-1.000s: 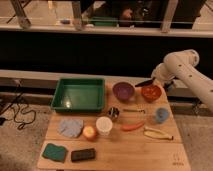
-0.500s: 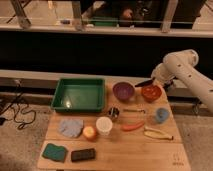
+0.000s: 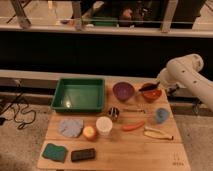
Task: Wipe red bowl with brush
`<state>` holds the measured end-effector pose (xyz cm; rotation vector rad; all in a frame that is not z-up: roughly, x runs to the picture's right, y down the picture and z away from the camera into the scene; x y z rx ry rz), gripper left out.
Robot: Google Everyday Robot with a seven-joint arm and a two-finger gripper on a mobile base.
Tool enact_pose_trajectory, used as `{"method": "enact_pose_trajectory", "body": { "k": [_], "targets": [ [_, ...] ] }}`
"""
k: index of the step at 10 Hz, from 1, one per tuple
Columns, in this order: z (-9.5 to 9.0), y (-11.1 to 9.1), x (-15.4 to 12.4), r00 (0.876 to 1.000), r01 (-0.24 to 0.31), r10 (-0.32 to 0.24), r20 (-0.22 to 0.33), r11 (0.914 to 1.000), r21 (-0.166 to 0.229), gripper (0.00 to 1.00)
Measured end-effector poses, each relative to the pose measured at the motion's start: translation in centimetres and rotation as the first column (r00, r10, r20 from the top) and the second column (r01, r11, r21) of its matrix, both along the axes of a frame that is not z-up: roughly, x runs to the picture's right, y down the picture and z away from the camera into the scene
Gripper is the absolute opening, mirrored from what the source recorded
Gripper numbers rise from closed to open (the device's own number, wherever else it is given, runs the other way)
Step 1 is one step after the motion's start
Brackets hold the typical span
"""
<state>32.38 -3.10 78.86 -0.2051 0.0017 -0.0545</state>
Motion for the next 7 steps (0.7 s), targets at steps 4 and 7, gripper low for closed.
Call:
{"method": "enact_pose_trajectory", "body": {
  "k": [4,7],
  "targets": [
    [-2.5,1.7,-0.9,1.000,0.003,-0.003,0.001,1.0000,-0.009,0.00],
    [-2.5,1.7,-1.1,1.000,0.005,-0.005,0.005,0.9999,-0.011,0.00]
  ]
}}
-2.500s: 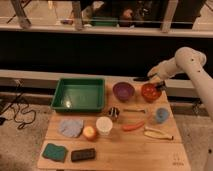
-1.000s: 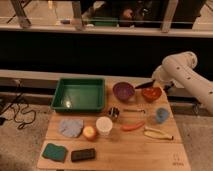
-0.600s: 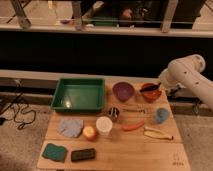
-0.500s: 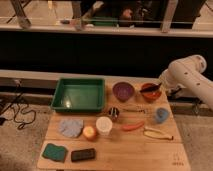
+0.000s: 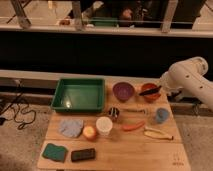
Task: Wipe red bowl with brush
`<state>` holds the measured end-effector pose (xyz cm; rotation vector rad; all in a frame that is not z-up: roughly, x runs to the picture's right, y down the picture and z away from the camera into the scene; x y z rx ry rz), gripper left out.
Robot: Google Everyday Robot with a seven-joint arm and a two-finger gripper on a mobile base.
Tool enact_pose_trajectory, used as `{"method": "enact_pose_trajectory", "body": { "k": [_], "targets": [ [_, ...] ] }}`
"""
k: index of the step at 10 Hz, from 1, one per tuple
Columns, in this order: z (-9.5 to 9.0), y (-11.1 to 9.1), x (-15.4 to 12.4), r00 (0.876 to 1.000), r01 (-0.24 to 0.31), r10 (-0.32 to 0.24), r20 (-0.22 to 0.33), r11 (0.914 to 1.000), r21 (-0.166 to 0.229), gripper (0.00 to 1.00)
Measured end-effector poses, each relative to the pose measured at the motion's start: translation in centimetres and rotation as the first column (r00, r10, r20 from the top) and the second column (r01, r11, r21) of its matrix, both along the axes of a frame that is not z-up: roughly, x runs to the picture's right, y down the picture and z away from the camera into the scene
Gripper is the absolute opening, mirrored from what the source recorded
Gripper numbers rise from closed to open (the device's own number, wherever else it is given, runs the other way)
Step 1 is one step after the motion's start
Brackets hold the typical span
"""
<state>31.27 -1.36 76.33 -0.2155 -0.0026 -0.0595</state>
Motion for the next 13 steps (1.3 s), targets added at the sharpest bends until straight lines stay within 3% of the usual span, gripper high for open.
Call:
{"method": "enact_pose_trajectory", "body": {
  "k": [4,10,13],
  "targets": [
    [-0.1,0.1,0.0,1.000,0.002,-0.002,-0.002,1.0000,0.001,0.00],
    [-4.8,4.7,0.4,1.000,0.012,-0.012,-0.014,0.9999,-0.008,0.00],
    [-5.8,5.9,-0.4,1.000,0.023,-0.023,0.010,0.9994,-0.025,0.00]
  ]
}}
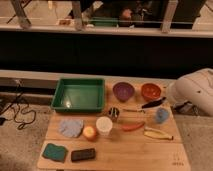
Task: Wipe red bowl with brush
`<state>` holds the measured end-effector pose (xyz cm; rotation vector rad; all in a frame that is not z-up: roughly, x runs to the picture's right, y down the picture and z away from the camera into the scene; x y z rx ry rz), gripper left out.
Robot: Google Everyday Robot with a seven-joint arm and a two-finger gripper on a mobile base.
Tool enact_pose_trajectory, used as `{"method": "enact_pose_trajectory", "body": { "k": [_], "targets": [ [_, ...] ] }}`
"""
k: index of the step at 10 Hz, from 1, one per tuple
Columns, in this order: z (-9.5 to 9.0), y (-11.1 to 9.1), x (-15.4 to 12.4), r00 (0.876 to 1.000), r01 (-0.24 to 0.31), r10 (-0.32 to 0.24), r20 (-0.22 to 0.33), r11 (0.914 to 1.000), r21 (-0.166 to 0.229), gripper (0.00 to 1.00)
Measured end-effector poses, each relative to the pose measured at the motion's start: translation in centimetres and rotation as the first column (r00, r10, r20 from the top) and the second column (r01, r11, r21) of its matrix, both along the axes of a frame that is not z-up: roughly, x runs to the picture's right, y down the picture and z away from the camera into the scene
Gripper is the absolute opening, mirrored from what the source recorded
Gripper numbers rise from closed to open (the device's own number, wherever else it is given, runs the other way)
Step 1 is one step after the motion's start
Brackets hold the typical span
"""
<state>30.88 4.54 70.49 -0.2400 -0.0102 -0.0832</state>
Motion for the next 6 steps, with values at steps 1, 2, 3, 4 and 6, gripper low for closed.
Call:
{"method": "enact_pose_trajectory", "body": {
  "k": [1,2,3,4,6],
  "targets": [
    [0.01,-0.07,-0.09,1.000,0.001,-0.001,0.001,1.0000,0.000,0.00],
    [0.07,-0.12,-0.26,1.000,0.003,-0.003,0.003,1.0000,0.000,0.00],
    [0.07,-0.10,-0.22,1.000,0.003,-0.003,0.003,1.0000,0.000,0.00],
    [0.03,-0.08,-0.15,1.000,0.002,-0.002,0.002,1.0000,0.000,0.00],
    [-0.17,0.37,-0.28,1.000,0.013,-0.013,-0.003,0.9999,-0.005,0.00]
  ]
}}
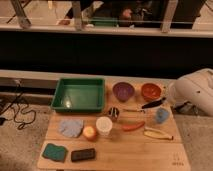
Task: Wipe red bowl with brush
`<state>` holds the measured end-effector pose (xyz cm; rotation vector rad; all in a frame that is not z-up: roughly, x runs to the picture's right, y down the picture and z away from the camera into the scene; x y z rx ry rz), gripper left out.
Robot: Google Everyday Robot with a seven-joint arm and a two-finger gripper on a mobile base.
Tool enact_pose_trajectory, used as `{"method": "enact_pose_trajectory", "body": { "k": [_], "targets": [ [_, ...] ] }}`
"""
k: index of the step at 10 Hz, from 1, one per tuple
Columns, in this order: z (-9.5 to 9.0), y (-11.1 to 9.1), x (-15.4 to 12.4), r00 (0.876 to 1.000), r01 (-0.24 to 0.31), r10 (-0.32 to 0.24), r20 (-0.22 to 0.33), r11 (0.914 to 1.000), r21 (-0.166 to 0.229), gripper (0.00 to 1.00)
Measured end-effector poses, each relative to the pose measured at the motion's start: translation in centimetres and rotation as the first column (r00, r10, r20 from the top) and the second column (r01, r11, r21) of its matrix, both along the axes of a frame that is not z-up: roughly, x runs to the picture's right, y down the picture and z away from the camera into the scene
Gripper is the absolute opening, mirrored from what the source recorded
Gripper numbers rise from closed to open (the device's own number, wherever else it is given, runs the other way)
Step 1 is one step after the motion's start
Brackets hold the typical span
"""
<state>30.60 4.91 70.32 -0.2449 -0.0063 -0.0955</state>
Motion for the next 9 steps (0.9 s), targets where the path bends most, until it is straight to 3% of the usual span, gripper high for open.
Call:
{"method": "enact_pose_trajectory", "body": {
  "k": [4,9],
  "targets": [
    [-3.3,3.6,-0.2,1.000,0.021,-0.021,-0.011,0.9997,-0.010,0.00],
    [-5.0,6.6,-2.0,0.997,0.078,-0.078,0.012,0.9951,-0.061,0.00]
  ]
}}
